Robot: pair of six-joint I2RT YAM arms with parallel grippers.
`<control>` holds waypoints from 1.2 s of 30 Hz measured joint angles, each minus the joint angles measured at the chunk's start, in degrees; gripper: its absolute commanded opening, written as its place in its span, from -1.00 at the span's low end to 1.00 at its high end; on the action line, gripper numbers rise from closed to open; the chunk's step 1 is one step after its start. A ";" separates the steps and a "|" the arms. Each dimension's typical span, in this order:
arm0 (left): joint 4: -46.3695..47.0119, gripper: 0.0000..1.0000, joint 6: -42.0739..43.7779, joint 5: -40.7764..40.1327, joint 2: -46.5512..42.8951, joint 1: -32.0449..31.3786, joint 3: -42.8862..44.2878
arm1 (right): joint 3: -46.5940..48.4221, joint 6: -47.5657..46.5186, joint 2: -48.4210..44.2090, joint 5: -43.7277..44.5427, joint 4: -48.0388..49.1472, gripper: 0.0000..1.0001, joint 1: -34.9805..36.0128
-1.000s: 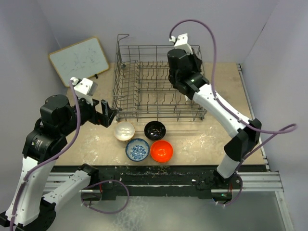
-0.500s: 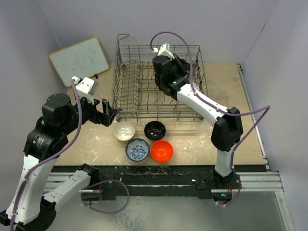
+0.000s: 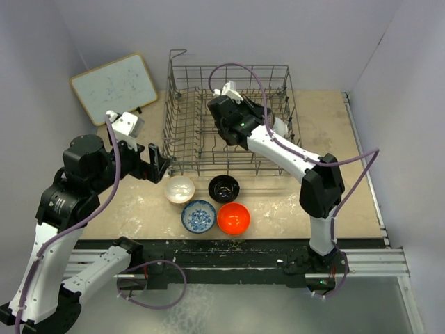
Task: Load the bowls into the dish rack
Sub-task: Place the bowl in the dish rack.
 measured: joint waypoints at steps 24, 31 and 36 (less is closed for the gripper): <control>-0.13 0.98 0.20 -0.42 0.20 0.00 -2.32 | -1.14 -7.58 4.96 0.37 2.89 -1.00 -0.63; -0.13 0.98 0.28 -0.42 -0.11 0.00 -2.36 | -8.37 -30.05 5.03 3.02 28.70 -1.00 -0.68; -0.13 0.98 0.63 -0.42 -0.42 0.00 -2.36 | -14.32 -54.45 6.84 6.10 57.33 -1.00 -0.68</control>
